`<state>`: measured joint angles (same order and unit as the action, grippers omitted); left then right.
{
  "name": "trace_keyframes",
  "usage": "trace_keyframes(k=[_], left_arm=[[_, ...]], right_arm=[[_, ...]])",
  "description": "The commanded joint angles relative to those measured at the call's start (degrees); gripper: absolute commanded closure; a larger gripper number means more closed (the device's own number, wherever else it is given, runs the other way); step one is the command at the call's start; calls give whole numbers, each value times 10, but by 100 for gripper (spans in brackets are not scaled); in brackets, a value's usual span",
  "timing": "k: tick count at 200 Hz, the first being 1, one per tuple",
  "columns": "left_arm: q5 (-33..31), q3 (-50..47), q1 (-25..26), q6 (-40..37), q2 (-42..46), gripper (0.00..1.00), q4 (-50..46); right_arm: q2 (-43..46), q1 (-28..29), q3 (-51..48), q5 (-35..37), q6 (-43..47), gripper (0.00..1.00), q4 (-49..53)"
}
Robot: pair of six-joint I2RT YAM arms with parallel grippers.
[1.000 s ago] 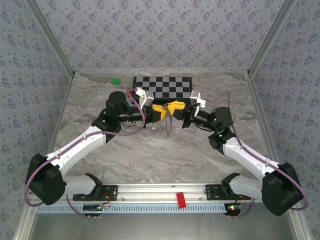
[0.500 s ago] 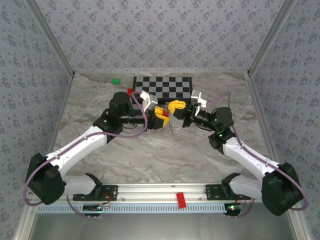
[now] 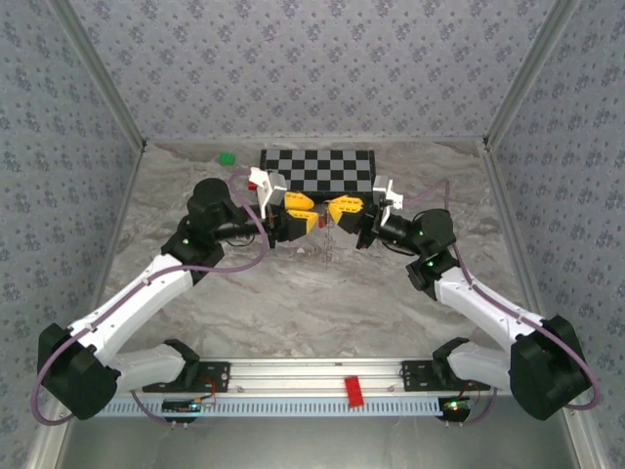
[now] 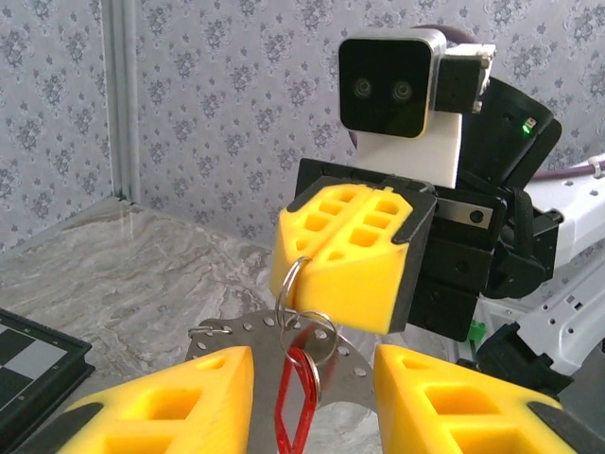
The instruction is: Put the keys on the keyring
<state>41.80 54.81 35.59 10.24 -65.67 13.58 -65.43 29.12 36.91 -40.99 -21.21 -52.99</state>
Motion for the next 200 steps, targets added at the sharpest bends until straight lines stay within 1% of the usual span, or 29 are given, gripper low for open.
trace_keyframes(k=[1, 59, 77, 88, 160, 200], left_arm=[[0, 23, -4, 24, -13, 63, 32], [17, 30, -8, 49, -34, 64, 64], [21, 32, -9, 54, -38, 67, 71], [25, 33, -9, 58, -42, 67, 79], [60, 37, -9, 59, -56, 70, 73], [69, 34, -9, 59, -60, 70, 71]], right_arm=[[-1, 1, 5, -13, -11, 100, -37], [-4, 3, 11, -27, -10, 100, -34], [-6, 5, 12, -29, -9, 100, -33], [-7, 6, 12, -29, -10, 100, -33], [-6, 5, 14, -24, -7, 100, -33], [-6, 4, 12, -18, -8, 100, -40]])
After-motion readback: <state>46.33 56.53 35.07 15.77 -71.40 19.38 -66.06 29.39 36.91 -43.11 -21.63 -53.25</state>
